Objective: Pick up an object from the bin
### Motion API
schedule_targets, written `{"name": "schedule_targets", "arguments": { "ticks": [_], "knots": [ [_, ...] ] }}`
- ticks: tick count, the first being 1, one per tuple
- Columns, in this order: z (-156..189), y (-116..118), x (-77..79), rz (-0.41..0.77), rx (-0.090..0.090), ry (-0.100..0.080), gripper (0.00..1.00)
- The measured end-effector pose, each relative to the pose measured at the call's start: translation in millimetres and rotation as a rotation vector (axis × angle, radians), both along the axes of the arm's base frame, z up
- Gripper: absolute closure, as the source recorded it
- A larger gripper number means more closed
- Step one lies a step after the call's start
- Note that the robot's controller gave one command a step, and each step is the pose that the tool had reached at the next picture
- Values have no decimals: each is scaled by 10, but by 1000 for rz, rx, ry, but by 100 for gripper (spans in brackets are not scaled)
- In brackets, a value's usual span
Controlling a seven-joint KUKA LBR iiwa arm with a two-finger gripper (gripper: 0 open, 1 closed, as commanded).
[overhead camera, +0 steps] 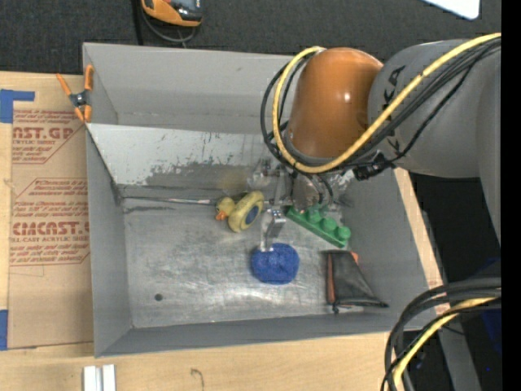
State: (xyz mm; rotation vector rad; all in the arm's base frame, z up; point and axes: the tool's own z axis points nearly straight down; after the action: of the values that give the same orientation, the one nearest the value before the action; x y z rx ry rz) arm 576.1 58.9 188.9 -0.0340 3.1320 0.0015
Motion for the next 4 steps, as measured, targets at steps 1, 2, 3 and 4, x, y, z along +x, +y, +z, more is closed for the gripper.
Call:
{"name": "schedule_targets", "arguments": {
  "ticks": [1,2,3,4],
  "knots": [
    [-656,-106,-97,77,1,-5,0],
    [-696,-213,-81,93,11,-26,0],
    [-824,-253,-228,143,-1,6,100],
    [-831,-255,-238,144,0,9,0]
  ]
}}
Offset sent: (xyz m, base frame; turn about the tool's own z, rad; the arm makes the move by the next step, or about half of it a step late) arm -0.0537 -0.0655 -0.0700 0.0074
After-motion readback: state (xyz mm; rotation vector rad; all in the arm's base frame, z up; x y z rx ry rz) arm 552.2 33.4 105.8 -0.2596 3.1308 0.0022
